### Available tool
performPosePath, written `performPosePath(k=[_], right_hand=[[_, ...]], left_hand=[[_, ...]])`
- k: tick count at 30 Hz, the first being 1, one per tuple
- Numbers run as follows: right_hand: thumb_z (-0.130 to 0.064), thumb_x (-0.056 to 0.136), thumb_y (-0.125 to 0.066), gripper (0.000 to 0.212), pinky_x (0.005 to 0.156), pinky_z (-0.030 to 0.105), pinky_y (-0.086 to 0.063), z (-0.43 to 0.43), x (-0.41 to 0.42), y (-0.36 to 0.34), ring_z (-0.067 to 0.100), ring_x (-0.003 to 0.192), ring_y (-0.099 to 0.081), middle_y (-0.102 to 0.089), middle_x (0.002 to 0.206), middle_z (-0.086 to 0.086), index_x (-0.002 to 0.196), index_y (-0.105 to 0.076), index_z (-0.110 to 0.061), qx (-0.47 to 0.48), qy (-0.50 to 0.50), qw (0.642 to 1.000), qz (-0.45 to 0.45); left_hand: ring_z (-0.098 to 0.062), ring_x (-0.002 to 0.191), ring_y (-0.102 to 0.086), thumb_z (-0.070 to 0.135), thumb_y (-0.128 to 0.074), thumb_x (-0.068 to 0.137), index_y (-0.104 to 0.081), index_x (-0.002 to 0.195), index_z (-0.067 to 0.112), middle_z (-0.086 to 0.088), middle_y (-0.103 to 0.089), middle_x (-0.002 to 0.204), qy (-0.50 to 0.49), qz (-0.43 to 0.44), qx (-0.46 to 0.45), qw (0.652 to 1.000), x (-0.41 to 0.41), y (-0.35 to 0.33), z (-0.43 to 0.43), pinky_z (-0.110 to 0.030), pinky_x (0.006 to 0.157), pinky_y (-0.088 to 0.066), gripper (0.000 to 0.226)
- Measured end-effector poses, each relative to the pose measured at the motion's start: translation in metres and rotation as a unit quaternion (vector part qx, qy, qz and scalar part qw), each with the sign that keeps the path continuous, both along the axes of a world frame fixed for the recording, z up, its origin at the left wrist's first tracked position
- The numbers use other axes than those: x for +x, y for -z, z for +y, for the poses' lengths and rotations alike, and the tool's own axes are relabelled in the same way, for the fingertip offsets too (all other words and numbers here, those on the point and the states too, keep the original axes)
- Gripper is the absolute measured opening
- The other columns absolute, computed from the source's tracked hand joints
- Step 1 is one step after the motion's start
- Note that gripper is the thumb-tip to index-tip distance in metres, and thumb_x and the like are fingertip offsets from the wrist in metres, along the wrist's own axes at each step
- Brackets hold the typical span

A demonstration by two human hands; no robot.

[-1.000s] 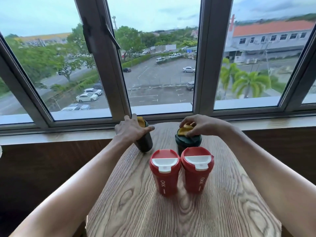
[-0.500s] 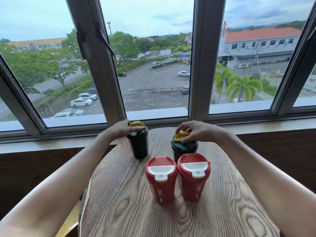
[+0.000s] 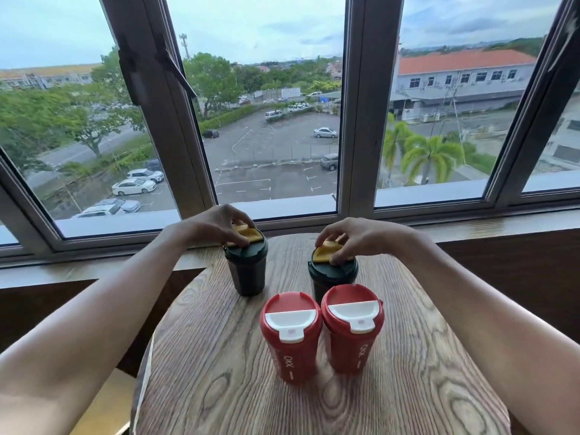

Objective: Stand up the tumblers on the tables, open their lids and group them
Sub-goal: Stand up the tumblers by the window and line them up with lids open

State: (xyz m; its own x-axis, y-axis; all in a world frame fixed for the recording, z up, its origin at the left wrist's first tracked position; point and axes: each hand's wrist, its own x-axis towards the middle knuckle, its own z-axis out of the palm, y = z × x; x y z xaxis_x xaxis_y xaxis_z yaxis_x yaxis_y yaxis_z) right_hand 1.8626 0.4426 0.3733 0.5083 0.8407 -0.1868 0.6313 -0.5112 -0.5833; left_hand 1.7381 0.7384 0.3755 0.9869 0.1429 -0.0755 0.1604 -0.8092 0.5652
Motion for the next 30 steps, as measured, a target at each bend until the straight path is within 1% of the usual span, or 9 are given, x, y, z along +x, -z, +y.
performPosePath(k=[3,6,8,10,13,17,22,28,30], right_hand=[[-0.014,0.08,-0.076,0.041,0.092,0.032,-0.05,0.0,0.001,0.0,0.019,0.106,-0.056,-0.057,0.115,0.001,0.118,-0.067,-0.026,0.003,-0.005,1.0,0.006],[-0.013,0.079,-0.077,0.045,0.093,0.034,-0.05,0.001,0.002,0.001,0.019,0.105,-0.056,-0.057,0.112,0.001,0.121,-0.063,-0.022,0.004,-0.01,1.0,0.005],[-0.014,0.078,-0.079,0.049,0.095,0.035,-0.049,0.001,0.004,0.001,0.02,0.109,-0.056,-0.058,0.114,0.002,0.123,-0.061,-0.02,0.002,-0.012,1.0,-0.006],[-0.015,0.077,-0.079,0.05,0.097,0.036,-0.049,0.001,0.004,0.002,0.021,0.114,-0.056,-0.059,0.116,0.003,0.123,-0.06,-0.019,0.004,-0.014,1.0,-0.013],[-0.016,0.077,-0.08,0.049,0.097,0.034,-0.048,0.001,0.005,0.001,0.021,0.114,-0.056,-0.059,0.115,0.002,0.122,-0.06,-0.02,0.001,-0.021,1.0,-0.018],[-0.016,0.078,-0.079,0.049,0.097,0.033,-0.048,0.001,0.007,0.002,0.021,0.114,-0.057,-0.06,0.115,0.001,0.123,-0.06,-0.02,-0.003,-0.026,1.0,-0.017],[-0.015,0.078,-0.079,0.049,0.094,0.03,-0.048,0.001,0.008,0.002,0.02,0.113,-0.057,-0.059,0.114,0.001,0.123,-0.06,-0.019,-0.002,-0.034,0.999,-0.015],[-0.014,0.08,-0.077,0.05,0.095,0.03,-0.047,-0.001,0.008,0.001,0.019,0.113,-0.055,-0.058,0.115,0.002,0.126,-0.059,-0.017,-0.001,-0.039,0.999,-0.003],[-0.014,0.08,-0.077,0.05,0.095,0.03,-0.048,-0.001,0.008,0.002,0.02,0.114,-0.055,-0.058,0.117,0.003,0.126,-0.059,-0.018,0.001,-0.041,0.999,-0.002]], left_hand=[[-0.018,0.113,-0.058,0.02,-0.082,0.076,-0.075,0.108,0.023,-0.002,-0.068,0.112,0.035,-0.029,0.006,0.999,-0.006,-0.004,-0.015,-0.04,0.093,-0.05,0.033],[-0.015,0.114,-0.059,0.021,-0.081,0.078,-0.075,0.109,0.026,0.003,-0.071,0.11,0.061,-0.038,-0.016,0.997,-0.008,-0.009,-0.031,-0.039,0.093,-0.052,0.033],[-0.012,0.111,-0.061,0.022,-0.082,0.078,-0.075,0.109,0.028,0.004,-0.071,0.11,0.066,-0.037,-0.026,0.997,-0.008,-0.01,-0.04,-0.043,0.091,-0.056,0.032],[-0.014,0.109,-0.063,0.023,-0.082,0.077,-0.075,0.109,0.03,0.002,-0.071,0.111,0.064,-0.032,-0.038,0.997,-0.007,-0.008,-0.049,-0.046,0.091,-0.058,0.034],[-0.015,0.113,-0.061,0.02,-0.083,0.076,-0.075,0.111,0.026,0.002,-0.07,0.114,0.063,-0.021,-0.036,0.997,-0.007,-0.001,-0.06,-0.046,0.092,-0.057,0.037],[-0.021,0.112,-0.064,0.03,-0.084,0.071,-0.075,0.108,0.032,-0.002,-0.07,0.116,0.059,0.002,-0.027,0.998,-0.008,0.01,-0.068,-0.052,0.089,-0.058,0.039],[-0.027,0.111,-0.065,0.024,-0.083,0.074,-0.074,0.106,0.035,-0.006,-0.067,0.118,0.043,0.008,-0.029,0.999,-0.008,0.013,-0.077,-0.055,0.088,-0.057,0.035],[-0.024,0.113,-0.063,0.026,-0.082,0.076,-0.072,0.104,0.042,-0.004,-0.066,0.118,0.039,0.02,-0.04,0.998,-0.01,0.011,-0.08,-0.051,0.09,-0.058,0.034],[-0.024,0.109,-0.064,0.022,-0.081,0.078,-0.072,0.112,0.034,-0.002,-0.066,0.114,0.035,0.028,-0.047,0.998,-0.012,0.01,-0.081,-0.044,0.087,-0.06,0.037]])
